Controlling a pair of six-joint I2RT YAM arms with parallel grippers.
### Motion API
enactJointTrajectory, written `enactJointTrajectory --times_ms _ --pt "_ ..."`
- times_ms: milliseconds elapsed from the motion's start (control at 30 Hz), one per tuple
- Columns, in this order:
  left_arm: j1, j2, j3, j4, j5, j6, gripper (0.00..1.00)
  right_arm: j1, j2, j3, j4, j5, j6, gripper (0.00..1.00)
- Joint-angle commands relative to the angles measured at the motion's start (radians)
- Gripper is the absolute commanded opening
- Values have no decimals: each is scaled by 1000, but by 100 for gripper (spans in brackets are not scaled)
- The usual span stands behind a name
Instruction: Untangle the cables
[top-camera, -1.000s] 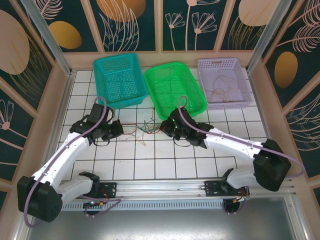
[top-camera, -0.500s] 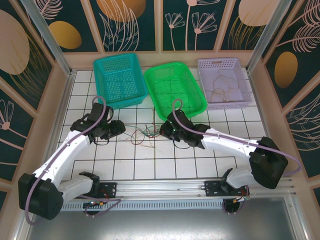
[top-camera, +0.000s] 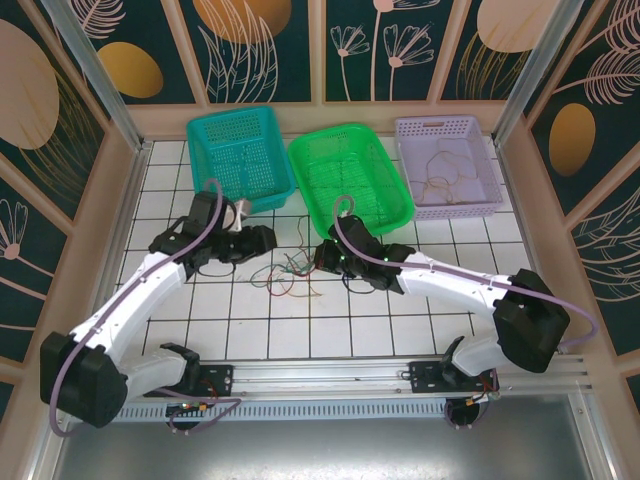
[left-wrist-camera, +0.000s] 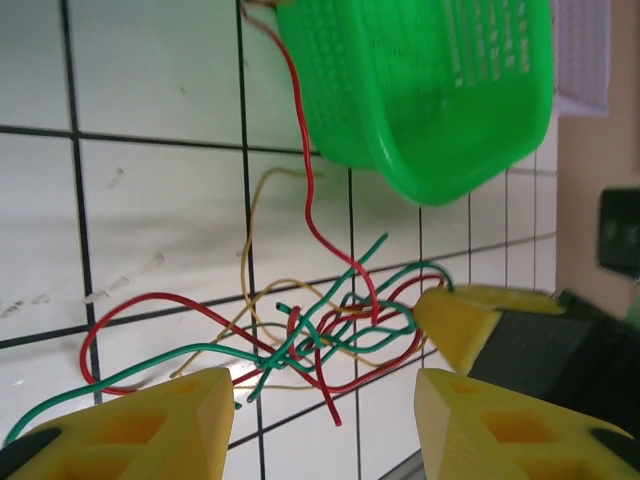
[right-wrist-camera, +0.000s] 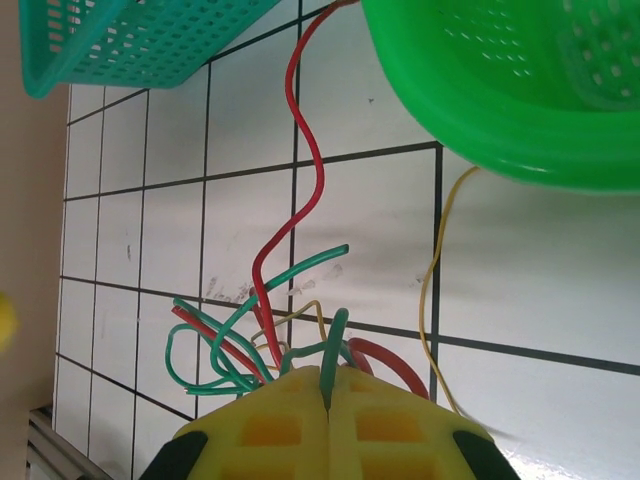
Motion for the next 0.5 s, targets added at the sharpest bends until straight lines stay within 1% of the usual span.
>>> enactJointTrajectory --times_ms 0,67,167,233,367,467 --pt "-32 40 -25 26 16 105 53 6 4 43 23 -25 -45 0" --pt "-41 68 -47 45 8 113 57 4 0 52 27 -41 -50 0" --pt "-69 99 -62 111 5 104 58 5 4 62 32 -75 -58 0" --pt "-88 113 -58 142 -17 102 59 3 -1 56 50 -100 -59 0" --pt "-105 154 -55 149 -54 132 59 -12 -16 43 83 -154 -56 0" --pt "-110 175 -67 170 -56 148 56 -34 -32 20 125 -203 -37 0"
